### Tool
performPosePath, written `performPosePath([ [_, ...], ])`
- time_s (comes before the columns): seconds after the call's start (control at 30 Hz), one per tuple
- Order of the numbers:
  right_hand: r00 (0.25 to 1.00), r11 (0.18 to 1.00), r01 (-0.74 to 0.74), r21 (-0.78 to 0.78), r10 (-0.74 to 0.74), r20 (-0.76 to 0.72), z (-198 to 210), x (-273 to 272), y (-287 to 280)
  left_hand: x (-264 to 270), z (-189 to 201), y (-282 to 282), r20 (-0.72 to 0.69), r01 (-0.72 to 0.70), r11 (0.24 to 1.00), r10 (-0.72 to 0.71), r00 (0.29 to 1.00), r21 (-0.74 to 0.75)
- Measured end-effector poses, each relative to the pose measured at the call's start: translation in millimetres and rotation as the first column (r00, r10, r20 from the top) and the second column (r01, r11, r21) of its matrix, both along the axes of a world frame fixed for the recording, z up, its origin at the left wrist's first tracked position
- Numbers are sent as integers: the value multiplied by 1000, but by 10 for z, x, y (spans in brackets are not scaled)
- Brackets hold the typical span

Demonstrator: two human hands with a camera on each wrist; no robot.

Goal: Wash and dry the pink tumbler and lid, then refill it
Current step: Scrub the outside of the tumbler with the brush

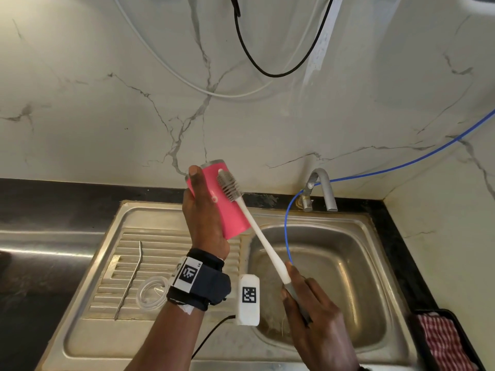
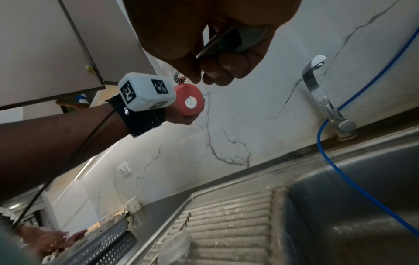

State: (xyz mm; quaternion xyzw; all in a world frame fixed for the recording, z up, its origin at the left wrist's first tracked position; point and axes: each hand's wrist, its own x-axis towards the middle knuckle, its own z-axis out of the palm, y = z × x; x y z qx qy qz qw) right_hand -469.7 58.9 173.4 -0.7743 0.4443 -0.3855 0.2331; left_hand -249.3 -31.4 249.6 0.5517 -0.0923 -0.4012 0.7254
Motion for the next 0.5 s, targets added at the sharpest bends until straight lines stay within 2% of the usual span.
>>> performPosePath([
  [0.17,1000,1000,0,-23,0,11,43,104,-136,-153,-4,34,20,75,997,-76,997,15],
  [0.37,1000,1000,-13,3,13,12,26,-26,84,62,5,-4,19,-11,1000,11,1000,-14],
  [0.5,1000,1000,14,-28,-15,-16,75,122,-117,-155,-75,52,42,75,997,-76,996,32],
])
